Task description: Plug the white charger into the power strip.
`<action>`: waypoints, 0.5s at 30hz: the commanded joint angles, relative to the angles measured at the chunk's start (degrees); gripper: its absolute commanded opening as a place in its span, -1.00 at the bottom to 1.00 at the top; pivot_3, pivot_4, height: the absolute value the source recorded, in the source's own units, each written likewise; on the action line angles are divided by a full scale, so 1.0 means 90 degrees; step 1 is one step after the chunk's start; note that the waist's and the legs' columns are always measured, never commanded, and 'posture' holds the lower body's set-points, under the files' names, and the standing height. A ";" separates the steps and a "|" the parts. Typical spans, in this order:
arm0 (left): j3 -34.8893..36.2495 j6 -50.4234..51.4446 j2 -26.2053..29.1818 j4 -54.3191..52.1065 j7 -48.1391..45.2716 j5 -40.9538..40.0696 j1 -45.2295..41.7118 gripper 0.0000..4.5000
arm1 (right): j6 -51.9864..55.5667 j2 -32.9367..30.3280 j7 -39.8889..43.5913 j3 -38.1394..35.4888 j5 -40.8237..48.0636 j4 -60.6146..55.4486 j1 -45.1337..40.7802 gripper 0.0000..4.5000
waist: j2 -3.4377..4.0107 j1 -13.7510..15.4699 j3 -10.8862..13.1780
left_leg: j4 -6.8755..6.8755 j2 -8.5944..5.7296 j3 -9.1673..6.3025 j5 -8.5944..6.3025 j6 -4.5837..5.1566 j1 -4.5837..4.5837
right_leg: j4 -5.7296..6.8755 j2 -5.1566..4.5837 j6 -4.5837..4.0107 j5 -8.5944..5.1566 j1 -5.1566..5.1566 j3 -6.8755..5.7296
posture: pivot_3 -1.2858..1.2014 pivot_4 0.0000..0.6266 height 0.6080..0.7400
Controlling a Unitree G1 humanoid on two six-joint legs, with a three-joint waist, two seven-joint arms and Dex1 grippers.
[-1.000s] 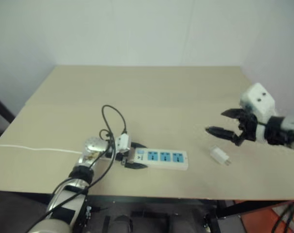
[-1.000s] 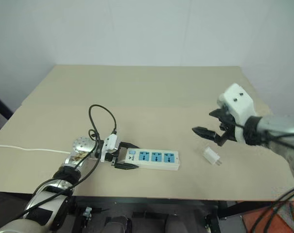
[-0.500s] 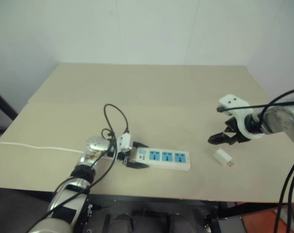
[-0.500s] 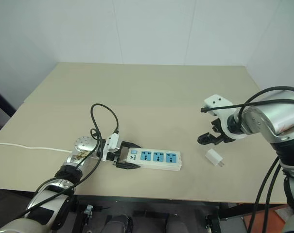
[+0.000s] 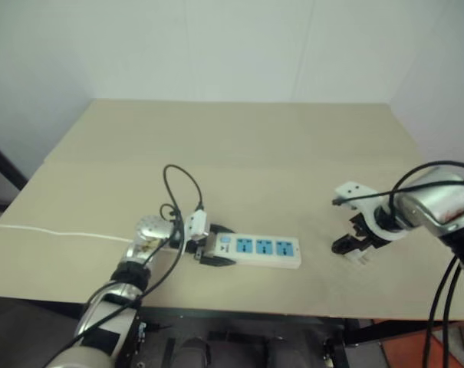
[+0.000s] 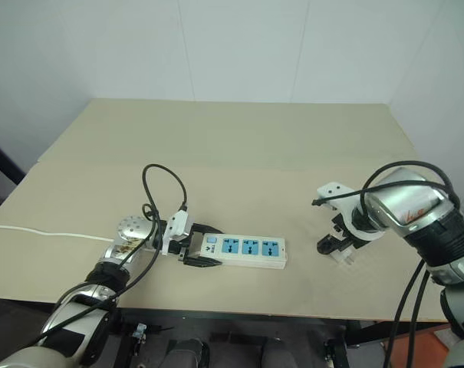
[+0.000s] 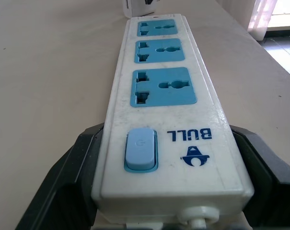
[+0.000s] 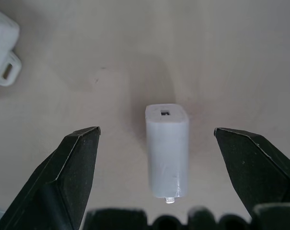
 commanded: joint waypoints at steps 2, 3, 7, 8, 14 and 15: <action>-0.0290 0.0149 -0.0079 0.0056 -0.0048 0.0190 0.0234 0.48 | -0.0383 0.0064 0.0194 0.0044 -0.0393 0.0246 0.0099 1.00 | 0.0000 -0.0003 0.0000 | 0.0000 0.0000 0.0000 0.0000 0.0000 0.0001 | 0.0000 0.0001 0.0000 0.0000 0.0000 0.0000 | 0.03 -0.52 1.00; -0.0294 0.0139 -0.0079 0.0067 -0.0050 0.0194 0.0240 0.48 | -0.0456 0.0117 0.0223 0.0049 -0.0459 0.0333 0.0139 1.00 | 0.0000 -0.0007 0.0000 | 0.0000 0.0000 0.0000 0.0000 0.0000 0.0001 | 0.0000 0.0001 0.0000 0.0000 0.0001 0.0000 | 0.03 -0.52 1.00; -0.0305 0.0115 -0.0084 0.0103 -0.0050 0.0213 0.0248 0.48 | -0.0691 0.0300 0.0370 0.0071 -0.0719 0.0556 0.0227 1.00 | 0.0000 -0.0010 0.0000 | 0.0000 0.0000 0.0000 0.0000 0.0000 0.0001 | 0.0000 0.0001 0.0000 0.0000 0.0001 0.0000 | 0.03 -0.52 1.00; -0.0309 0.0112 -0.0082 0.0110 -0.0053 0.0219 0.0247 0.48 | -0.0775 0.0347 0.0414 0.0074 -0.0780 0.0596 0.0256 1.00 | 0.0000 -0.0009 0.0000 | 0.0000 0.0000 0.0000 0.0000 0.0000 0.0001 | 0.0000 0.0001 0.0000 0.0000 0.0001 0.0000 | 0.03 -0.52 1.00; -0.0316 0.0099 -0.0048 0.0080 -0.0026 0.0238 0.0290 0.48 | -0.0813 0.0619 0.0573 0.0095 -0.1050 0.0759 0.0358 1.00 | -0.0002 -0.0054 -0.0001 | 0.0000 0.0001 -0.0001 0.0000 0.0000 0.0012 | 0.0000 0.0002 0.0001 -0.0001 0.0012 0.0000 | 0.03 -0.52 1.00; -0.0307 0.0114 -0.0040 0.0055 -0.0007 0.0231 0.0307 0.48 | -0.0817 0.0621 0.0614 0.0129 -0.1085 0.0746 0.0388 1.00 | -0.0002 -0.0064 -0.0002 | 0.0000 0.0001 -0.0001 0.0000 0.0000 0.0017 | 0.0000 0.0003 0.0010 -0.0006 0.0016 0.0000 | 0.03 -0.52 1.00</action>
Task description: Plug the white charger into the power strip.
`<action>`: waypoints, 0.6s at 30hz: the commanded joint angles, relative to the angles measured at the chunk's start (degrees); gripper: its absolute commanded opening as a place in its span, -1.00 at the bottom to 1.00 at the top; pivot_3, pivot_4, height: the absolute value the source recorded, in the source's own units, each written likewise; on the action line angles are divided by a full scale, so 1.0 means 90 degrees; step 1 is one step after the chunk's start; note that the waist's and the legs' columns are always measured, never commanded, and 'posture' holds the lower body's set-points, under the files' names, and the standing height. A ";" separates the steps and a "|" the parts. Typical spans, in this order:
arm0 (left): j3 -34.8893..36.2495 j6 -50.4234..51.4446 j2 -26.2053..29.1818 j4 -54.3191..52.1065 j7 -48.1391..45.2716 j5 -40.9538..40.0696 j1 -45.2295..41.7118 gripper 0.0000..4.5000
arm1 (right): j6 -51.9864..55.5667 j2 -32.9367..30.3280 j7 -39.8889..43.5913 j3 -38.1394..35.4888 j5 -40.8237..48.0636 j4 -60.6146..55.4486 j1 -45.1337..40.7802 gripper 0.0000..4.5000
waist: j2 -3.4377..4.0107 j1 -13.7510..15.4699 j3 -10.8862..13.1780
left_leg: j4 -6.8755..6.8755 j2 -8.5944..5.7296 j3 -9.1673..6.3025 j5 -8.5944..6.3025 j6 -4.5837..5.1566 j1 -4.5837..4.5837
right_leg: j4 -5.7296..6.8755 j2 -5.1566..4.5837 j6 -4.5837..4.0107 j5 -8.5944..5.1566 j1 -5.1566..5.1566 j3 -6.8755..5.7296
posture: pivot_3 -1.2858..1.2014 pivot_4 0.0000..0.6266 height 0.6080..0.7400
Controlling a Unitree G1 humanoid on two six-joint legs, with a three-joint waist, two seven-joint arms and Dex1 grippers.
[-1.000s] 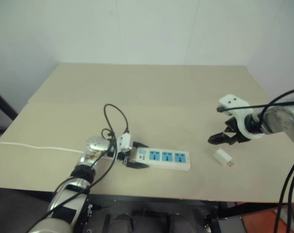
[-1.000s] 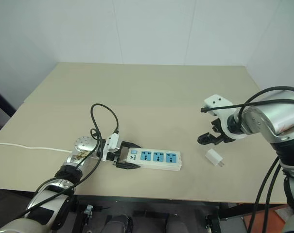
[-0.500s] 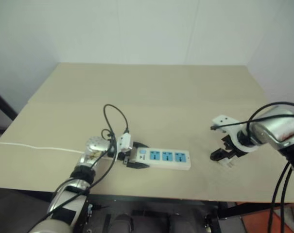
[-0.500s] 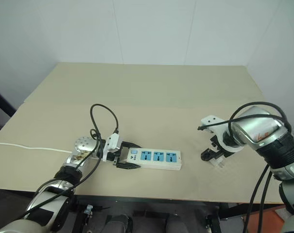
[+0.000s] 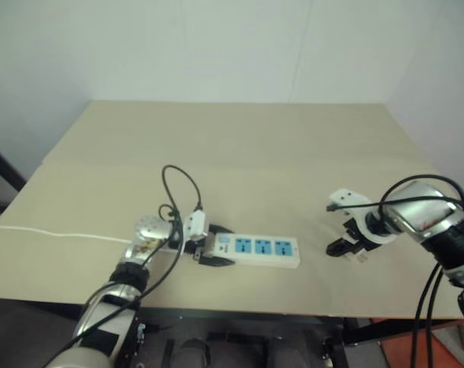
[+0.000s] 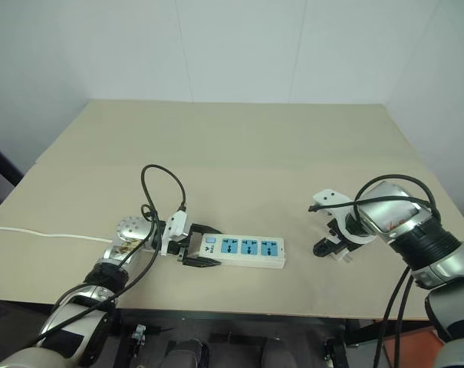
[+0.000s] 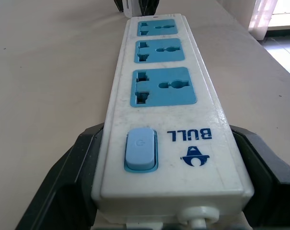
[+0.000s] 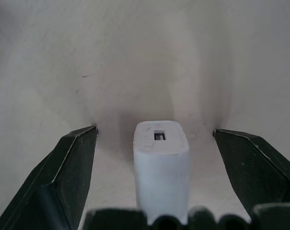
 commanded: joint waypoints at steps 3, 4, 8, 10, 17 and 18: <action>-0.0316 0.0118 -0.0048 0.0051 -0.0042 0.0223 0.0284 0.48 | -0.0078 0.0067 0.0218 0.0115 -0.0195 -0.0058 0.0181 0.61 | -0.0003 -0.0019 -0.0003 | 0.0000 0.0000 -0.0001 0.0000 0.0000 0.0004 | 0.0000 0.0000 0.0016 -0.0009 0.0004 0.0000 | 0.03 -0.52 1.00; -0.0319 0.0117 -0.0036 0.0046 -0.0049 0.0224 0.0290 0.48 | -0.0079 0.0057 0.0269 0.0131 -0.0212 -0.0111 0.0201 0.45 | -0.0003 -0.0020 -0.0004 | 0.0000 0.0000 -0.0001 0.0000 0.0000 0.0004 | 0.0000 0.0000 0.0015 -0.0009 0.0004 0.0000 | 0.03 -0.52 1.00; -0.0330 0.0113 -0.0016 0.0039 -0.0052 0.0232 0.0292 0.48 | -0.0056 0.0030 0.0398 0.0136 -0.0259 -0.0311 0.0268 -0.12 | -0.0003 -0.0021 -0.0005 | 0.0000 0.0000 -0.0002 0.0000 0.0000 0.0003 | 0.0000 0.0000 0.0013 -0.0008 0.0004 -0.0001 | 0.03 -0.52 1.00; -0.0326 0.0109 -0.0020 0.0070 -0.0051 0.0232 0.0267 0.48 | -0.0015 0.0041 0.0412 0.0103 -0.0290 -0.0375 0.0270 -0.41 | -0.0003 -0.0020 -0.0005 | 0.0000 0.0000 -0.0002 0.0000 0.0000 0.0003 | 0.0000 -0.0001 0.0013 -0.0008 0.0003 -0.0001 | 0.03 -0.52 1.00; -0.0347 0.0082 -0.0004 0.0196 -0.0086 0.0279 0.0191 0.48 | 0.0043 0.0045 0.0375 -0.0330 -0.0349 -0.0564 0.0038 -0.49 | -0.0003 -0.0019 -0.0004 | 0.0000 0.0000 -0.0002 0.0000 0.0000 0.0001 | 0.0001 -0.0001 0.0013 -0.0008 0.0000 -0.0001 | 0.03 -0.52 1.00; -0.0352 0.0075 -0.0004 0.0221 -0.0091 0.0288 0.0180 0.48 | -0.0095 0.0037 0.0307 -0.0435 -0.0431 -0.0551 0.0007 -0.49 | -0.0003 -0.0019 -0.0004 | 0.0000 -0.0001 -0.0002 0.0000 0.0000 0.0000 | 0.0001 -0.0001 0.0013 -0.0008 0.0000 -0.0001 | 0.03 -0.52 1.00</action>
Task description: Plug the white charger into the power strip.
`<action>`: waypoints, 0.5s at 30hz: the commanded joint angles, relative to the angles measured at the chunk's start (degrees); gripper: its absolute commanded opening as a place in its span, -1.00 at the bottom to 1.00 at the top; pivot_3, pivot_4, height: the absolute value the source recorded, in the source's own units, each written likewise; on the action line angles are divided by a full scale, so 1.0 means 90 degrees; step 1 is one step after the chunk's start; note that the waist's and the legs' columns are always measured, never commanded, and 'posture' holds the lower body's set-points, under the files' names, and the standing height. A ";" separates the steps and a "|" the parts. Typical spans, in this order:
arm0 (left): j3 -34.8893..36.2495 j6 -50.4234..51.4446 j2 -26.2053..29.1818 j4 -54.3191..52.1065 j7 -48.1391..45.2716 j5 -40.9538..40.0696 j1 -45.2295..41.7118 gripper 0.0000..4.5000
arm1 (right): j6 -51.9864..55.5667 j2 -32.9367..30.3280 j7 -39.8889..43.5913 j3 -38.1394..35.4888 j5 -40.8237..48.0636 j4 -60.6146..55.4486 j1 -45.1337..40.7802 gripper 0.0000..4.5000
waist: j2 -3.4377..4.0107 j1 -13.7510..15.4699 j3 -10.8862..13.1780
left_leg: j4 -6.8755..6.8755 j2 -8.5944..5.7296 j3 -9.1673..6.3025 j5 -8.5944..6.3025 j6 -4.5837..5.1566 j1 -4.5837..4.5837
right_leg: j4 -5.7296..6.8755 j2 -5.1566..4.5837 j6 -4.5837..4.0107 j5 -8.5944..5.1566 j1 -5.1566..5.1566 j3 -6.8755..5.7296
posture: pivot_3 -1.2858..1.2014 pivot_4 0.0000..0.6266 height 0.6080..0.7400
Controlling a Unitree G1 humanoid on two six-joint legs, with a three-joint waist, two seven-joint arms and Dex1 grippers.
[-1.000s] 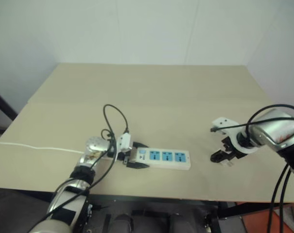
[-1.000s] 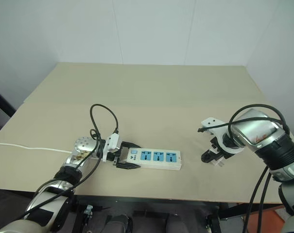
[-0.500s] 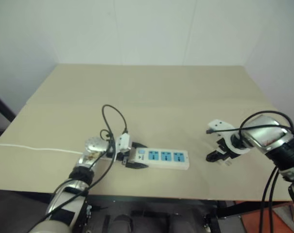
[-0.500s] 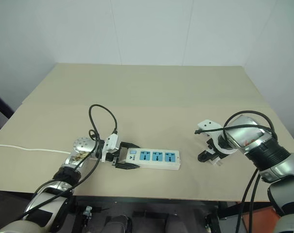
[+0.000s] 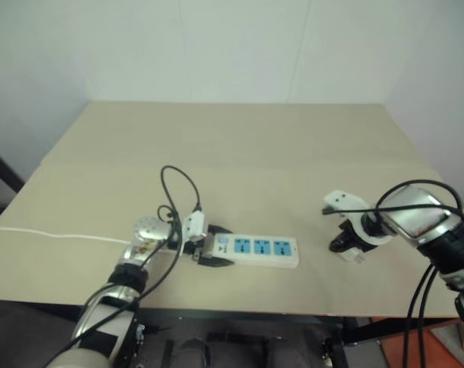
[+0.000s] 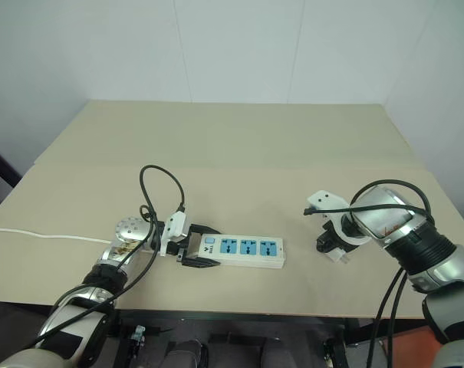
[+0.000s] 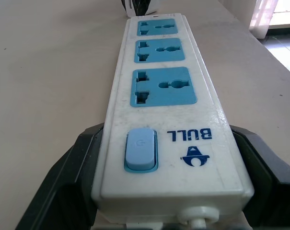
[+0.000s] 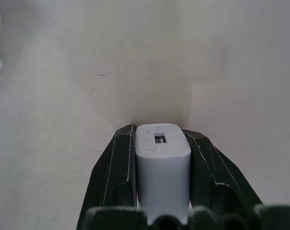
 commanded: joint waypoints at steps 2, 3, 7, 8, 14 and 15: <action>-0.0366 0.0063 -0.0081 0.0308 -0.0115 0.0307 0.0129 0.48 | -0.0384 0.0032 -0.0210 -0.0733 -0.0194 0.0013 -0.0250 -0.49 | 0.0001 0.0000 0.0001 | 0.0000 0.0000 0.0001 0.0000 0.0000 -0.0002 | 0.0000 0.0000 0.0001 0.0000 -0.0002 0.0001 | 0.03 -0.52 1.00; -0.0366 0.0055 -0.0083 0.0330 -0.0116 0.0312 0.0119 0.48 | -0.0502 0.0085 -0.0268 -0.0956 -0.0201 0.0062 -0.0283 -0.49 | 0.0002 -0.0001 0.0001 | 0.0000 0.0000 0.0001 0.0000 0.0000 -0.0002 | 0.0000 0.0000 0.0002 -0.0001 -0.0003 0.0001 | 0.03 -0.52 1.00; -0.0366 0.0029 -0.0091 0.0409 -0.0133 0.0328 0.0075 0.48 | -0.1524 0.0713 -0.0733 -0.3054 0.0167 -0.0060 -0.0037 -0.49 | 0.0002 0.0009 0.0000 | 0.0000 -0.0001 0.0001 0.0000 0.0000 -0.0004 | 0.0001 0.0000 0.0003 0.0000 -0.0003 0.0001 | 0.03 -0.52 1.00; -0.0368 0.0030 -0.0091 0.0423 -0.0132 0.0334 0.0065 0.48 | -0.1947 0.0904 -0.0810 -0.3577 0.0281 -0.0300 0.0229 -0.49 | 0.0001 0.0031 0.0001 | 0.0000 -0.0001 0.0001 0.0000 0.0000 -0.0003 | 0.0002 0.0000 0.0003 0.0000 -0.0002 0.0001 | 0.03 -0.52 1.00; -0.0390 0.0003 -0.0081 0.0536 -0.0148 0.0347 -0.0033 0.48 | -0.3011 0.1985 -0.1110 -0.5020 0.0891 -0.1674 0.1407 -0.49 | 0.0001 0.0057 0.0000 | -0.0001 -0.0001 -0.0009 0.0000 0.0000 -0.0008 | 0.0003 0.0000 -0.0014 0.0010 0.0001 -0.0008 | 0.03 -0.52 1.00; -0.0393 0.0003 -0.0086 0.0548 -0.0146 0.0347 -0.0052 0.48 | -0.2812 0.2155 -0.1104 -0.5158 0.1170 -0.1785 0.1470 -0.49 | 0.0001 0.0045 0.0001 | -0.0001 -0.0002 -0.0008 0.0000 0.0001 -0.0005 | 0.0007 0.0000 -0.0014 0.0010 0.0002 -0.0007 | 0.03 -0.52 1.00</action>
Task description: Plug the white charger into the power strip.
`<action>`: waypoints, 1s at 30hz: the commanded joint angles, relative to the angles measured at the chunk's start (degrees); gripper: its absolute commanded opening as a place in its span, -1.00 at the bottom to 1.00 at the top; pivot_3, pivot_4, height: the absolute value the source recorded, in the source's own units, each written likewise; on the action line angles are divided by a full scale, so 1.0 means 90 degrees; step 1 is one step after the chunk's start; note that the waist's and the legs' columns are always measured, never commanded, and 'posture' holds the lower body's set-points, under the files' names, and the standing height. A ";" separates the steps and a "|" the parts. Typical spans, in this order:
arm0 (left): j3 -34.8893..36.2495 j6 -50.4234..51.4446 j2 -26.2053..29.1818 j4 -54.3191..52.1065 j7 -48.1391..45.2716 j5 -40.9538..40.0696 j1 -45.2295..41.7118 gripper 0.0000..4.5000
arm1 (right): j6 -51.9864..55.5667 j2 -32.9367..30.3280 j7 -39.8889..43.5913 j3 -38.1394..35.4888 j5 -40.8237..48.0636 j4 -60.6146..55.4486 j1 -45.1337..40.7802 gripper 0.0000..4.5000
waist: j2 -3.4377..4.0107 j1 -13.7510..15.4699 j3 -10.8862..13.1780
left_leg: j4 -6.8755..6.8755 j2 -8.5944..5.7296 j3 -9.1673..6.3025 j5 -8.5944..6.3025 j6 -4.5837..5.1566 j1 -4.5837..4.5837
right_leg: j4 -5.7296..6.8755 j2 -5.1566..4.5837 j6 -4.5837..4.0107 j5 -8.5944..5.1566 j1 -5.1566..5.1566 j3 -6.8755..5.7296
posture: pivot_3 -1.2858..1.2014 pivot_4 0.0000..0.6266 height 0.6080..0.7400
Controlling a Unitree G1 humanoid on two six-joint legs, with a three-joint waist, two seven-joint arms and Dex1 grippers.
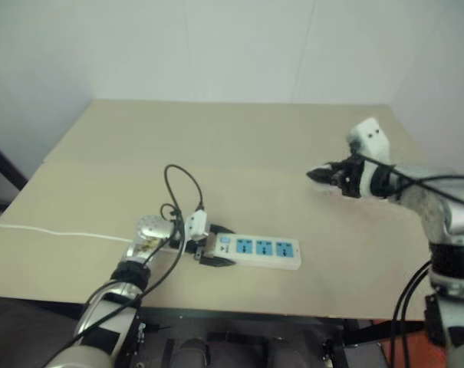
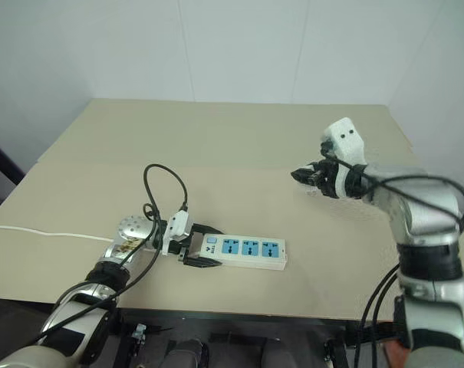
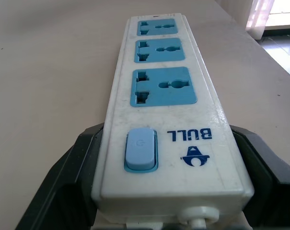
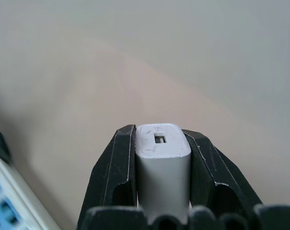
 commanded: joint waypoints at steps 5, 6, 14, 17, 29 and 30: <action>-0.0331 0.0067 -0.0039 0.0283 -0.0045 0.0346 0.0099 0.48 | -0.0599 0.0902 -0.0067 -0.0628 0.1033 -0.1244 0.0608 -0.49 | 0.0002 -0.0022 0.0000 | 0.0000 0.0002 -0.0003 0.0004 0.0006 0.0009 | -0.0002 0.0003 0.0004 0.0000 0.0009 0.0000 | 0.03 -0.52 1.00; -0.0331 0.0073 -0.0032 0.0276 -0.0047 0.0346 0.0100 0.48 | -0.0782 0.1029 -0.0048 -0.0583 0.1058 -0.1308 0.0683 -0.49 | 0.0002 -0.0024 0.0000 | 0.0000 0.0002 -0.0006 0.0004 0.0006 0.0010 | -0.0004 0.0004 0.0004 -0.0001 0.0012 -0.0003 | 0.03 -0.52 1.00; -0.0329 0.0119 0.0001 0.0227 -0.0064 0.0344 0.0056 0.48 | -0.3235 0.1629 0.0726 0.0606 0.0278 -0.1011 0.1459 -0.49 | 0.0002 -0.0056 0.0000 | 0.0000 0.0002 -0.0004 0.0004 0.0006 0.0011 | -0.0005 0.0004 0.0023 -0.0012 0.0012 -0.0003 | 0.03 -0.52 1.00; -0.0331 0.0127 0.0016 0.0225 -0.0081 0.0343 0.0033 0.48 | -0.4282 0.2017 0.0947 0.0903 -0.0015 -0.0544 0.1610 -0.49 | 0.0001 -0.0062 0.0000 | 0.0000 0.0002 -0.0003 0.0004 0.0006 0.0012 | -0.0005 0.0004 0.0036 -0.0019 0.0014 -0.0002 | 0.03 -0.52 1.00; -0.0375 0.0339 0.0142 -0.0231 -0.0138 0.0261 0.0255 0.48 | -0.6139 0.2558 0.1876 0.1700 -0.0540 0.0900 0.1813 -0.49 | 0.0001 -0.0087 0.0001 | -0.0001 0.0003 -0.0004 0.0004 0.0006 0.0012 | -0.0004 0.0006 0.0008 -0.0004 0.0011 -0.0003 | 0.03 -0.52 1.00; -0.0376 0.0369 0.0156 -0.0282 -0.0140 0.0254 0.0281 0.48 | -0.6211 0.2555 0.1934 0.1726 -0.0547 0.0962 0.1822 -0.49 | 0.0001 -0.0095 0.0001 | -0.0001 0.0003 -0.0003 0.0003 0.0006 0.0012 | -0.0004 0.0006 0.0008 -0.0004 0.0011 -0.0002 | 0.03 -0.52 1.00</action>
